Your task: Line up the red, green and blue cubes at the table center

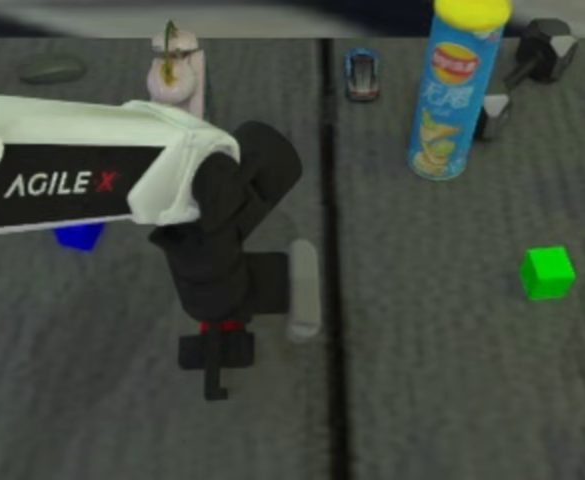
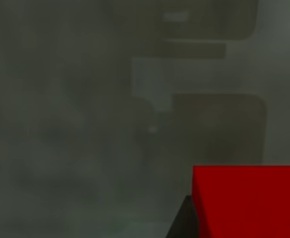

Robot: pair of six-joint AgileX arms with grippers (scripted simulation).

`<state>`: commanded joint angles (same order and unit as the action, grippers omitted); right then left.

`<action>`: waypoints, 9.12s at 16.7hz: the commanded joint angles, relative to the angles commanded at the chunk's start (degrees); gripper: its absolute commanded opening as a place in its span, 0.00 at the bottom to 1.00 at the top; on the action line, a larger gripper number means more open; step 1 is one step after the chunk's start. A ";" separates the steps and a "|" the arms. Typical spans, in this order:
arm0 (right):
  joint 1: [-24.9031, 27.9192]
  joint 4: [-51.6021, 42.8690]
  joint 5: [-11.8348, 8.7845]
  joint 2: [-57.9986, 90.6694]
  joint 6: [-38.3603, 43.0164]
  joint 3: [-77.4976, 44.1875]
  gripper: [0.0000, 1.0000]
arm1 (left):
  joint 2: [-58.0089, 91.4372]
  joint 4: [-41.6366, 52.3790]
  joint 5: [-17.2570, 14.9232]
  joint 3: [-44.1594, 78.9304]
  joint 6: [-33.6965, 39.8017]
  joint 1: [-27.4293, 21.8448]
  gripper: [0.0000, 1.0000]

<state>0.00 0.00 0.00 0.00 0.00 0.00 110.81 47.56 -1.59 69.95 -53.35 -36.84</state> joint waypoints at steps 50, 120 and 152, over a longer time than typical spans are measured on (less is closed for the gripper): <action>4.41 -22.97 0.05 39.52 2.53 -32.15 1.00 | -42.61 -5.58 1.52 -20.38 16.35 17.01 1.00; 12.69 -61.99 0.20 114.25 6.72 -87.24 0.00 | -110.81 -47.56 1.59 -69.96 53.35 37.98 1.00; 46.04 -54.47 0.60 122.70 46.46 -88.21 0.00 | -110.81 -47.56 1.59 -69.96 53.35 37.98 1.00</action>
<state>46.04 -54.47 0.60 122.70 46.46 -88.21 0.00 0.00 0.00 0.00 0.00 1.15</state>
